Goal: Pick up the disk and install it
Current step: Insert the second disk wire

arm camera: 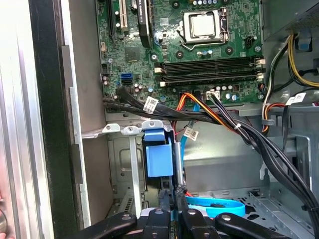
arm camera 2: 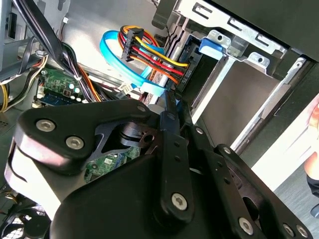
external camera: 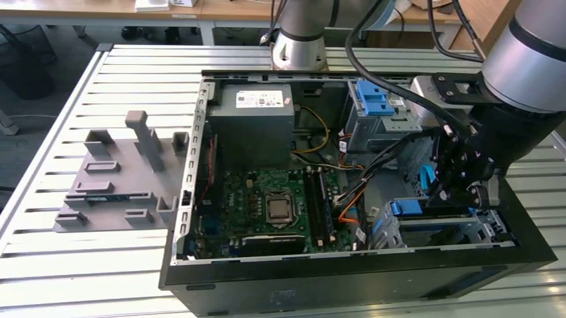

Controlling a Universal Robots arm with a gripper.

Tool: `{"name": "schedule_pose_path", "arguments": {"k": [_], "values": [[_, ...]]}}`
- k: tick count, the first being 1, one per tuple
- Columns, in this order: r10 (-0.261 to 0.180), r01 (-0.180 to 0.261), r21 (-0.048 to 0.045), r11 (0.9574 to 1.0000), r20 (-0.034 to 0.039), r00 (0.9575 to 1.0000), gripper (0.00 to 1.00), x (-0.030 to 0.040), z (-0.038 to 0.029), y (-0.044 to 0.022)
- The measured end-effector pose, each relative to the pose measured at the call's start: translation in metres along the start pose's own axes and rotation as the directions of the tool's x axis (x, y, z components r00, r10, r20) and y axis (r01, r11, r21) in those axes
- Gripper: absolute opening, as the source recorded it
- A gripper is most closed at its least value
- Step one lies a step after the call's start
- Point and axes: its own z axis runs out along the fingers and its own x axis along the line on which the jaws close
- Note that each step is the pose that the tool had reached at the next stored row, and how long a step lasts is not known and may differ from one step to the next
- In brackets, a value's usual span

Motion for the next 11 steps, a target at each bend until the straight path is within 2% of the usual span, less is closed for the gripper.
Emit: {"name": "schedule_pose_path", "arguments": {"k": [11], "values": [[-0.003, 0.003, -0.0004, 1.0, 0.0042, 1.0, 0.16, 0.0, -0.0022, -0.0001]]}}
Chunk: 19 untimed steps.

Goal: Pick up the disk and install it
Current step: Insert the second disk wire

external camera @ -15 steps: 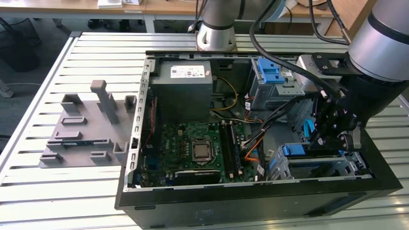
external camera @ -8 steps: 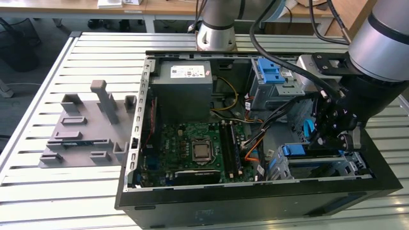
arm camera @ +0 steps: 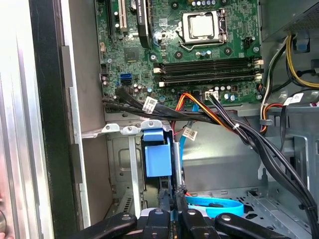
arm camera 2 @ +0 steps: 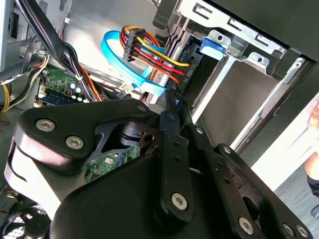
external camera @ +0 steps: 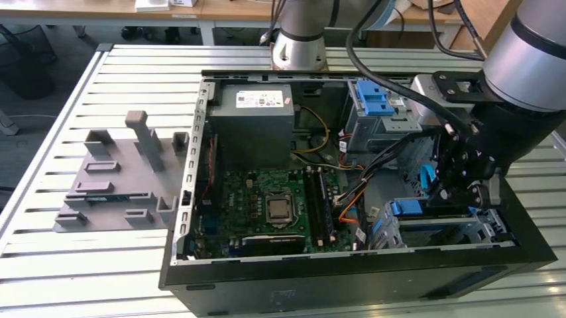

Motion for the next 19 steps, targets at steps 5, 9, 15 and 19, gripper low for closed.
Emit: {"name": "schedule_pose_path", "arguments": {"k": [5, 9, 15, 19], "values": [[-0.006, 0.006, 0.0, 1.0, 0.0004, 1.0, 0.16, 0.0, 0.0001, 0.0], [-0.006, 0.006, -0.0001, 1.0, 0.0006, 1.0, 0.16, 0.0, 0.0011, 0.0], [-0.006, 0.006, -0.0001, 1.0, 0.0008, 1.0, 0.16, 0.0, 0.0027, 0.0], [-0.006, 0.006, -0.0001, 1.0, 0.0009, 1.0, 0.16, 0.0, 0.0043, -0.0001]]}}
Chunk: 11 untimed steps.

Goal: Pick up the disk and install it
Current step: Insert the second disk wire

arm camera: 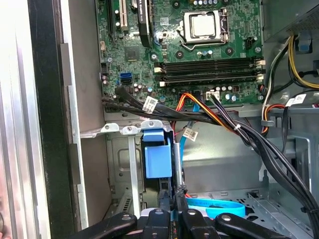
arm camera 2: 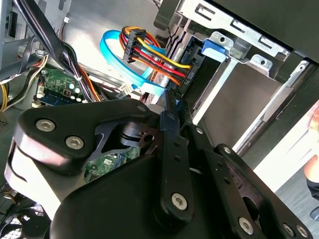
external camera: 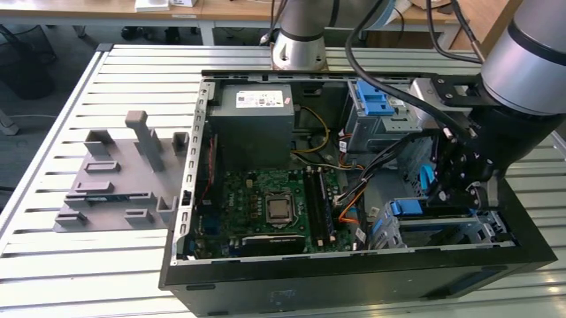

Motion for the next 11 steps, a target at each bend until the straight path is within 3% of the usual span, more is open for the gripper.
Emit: {"name": "schedule_pose_path", "arguments": {"k": [11], "values": [[0.0, 0.0, 0.0, 1.0, -0.0001, 1.0, 0.16, 0.0001, 0.0019, -0.0001]]}}
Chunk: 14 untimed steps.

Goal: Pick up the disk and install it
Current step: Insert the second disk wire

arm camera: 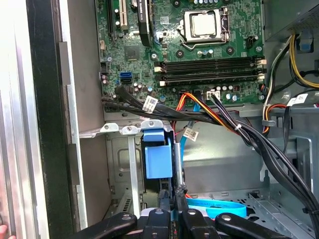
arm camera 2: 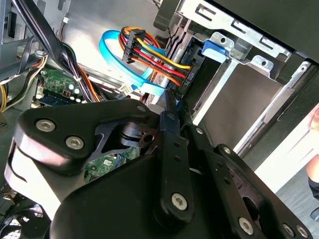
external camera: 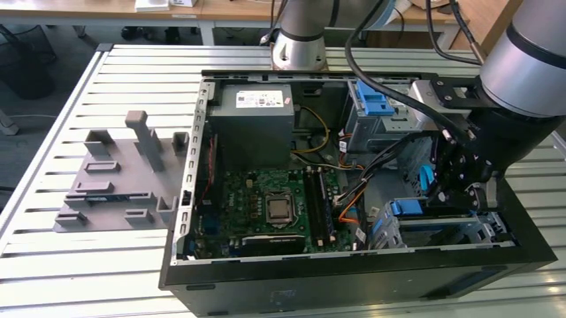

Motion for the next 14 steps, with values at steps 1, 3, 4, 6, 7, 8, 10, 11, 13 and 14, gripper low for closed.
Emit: {"name": "schedule_pose_path", "arguments": {"k": [1, 3, 4, 6, 7, 8, 10, 11, 13, 14], "values": [[0.0, 0.0, 0.0, 1.0, 0.0, 1.0, 0.16, 0.0, 0.0, 0.0], [0.0, 0.0, 0.0, 1.0, 0.0003, 1.0, 0.16, 0.0, 0.0001, 0.0], [0.0, 0.0, 0.0, 1.0, 0.0002, 1.0, 0.17, 0.0, 0.0001, 0.0], [0.0, 0.0, 0.0, 1.0, 0.0002, 1.0, 0.24, 0.0, 0.0001, 0.0], [0.0, 0.0, 0.0, 1.0, 0.0001, 1.0, 0.24, 0.0, 0.0001, 0.0], [0.0, 0.0, 0.0, 1.0, 0.0001, 1.0, 0.24, 0.0, 0.0001, 0.0], [0.0, 0.0, 0.0, 1.0, 0.0, 1.0, 0.24, 0.0, -0.0005, 0.0], [0.0, 0.0, 0.0, 1.0, 0.0, 1.0, 0.24, 0.0, -0.0009, 0.0], [0.0, 0.0, 0.0, 1.0, 0.0, 1.0, 0.24, 0.0, -0.0019, -0.0001], [0.0, 0.0, 0.0, 1.0, 0.0002, 1.0, 0.24, 0.0, -0.0023, -0.0001]]}}
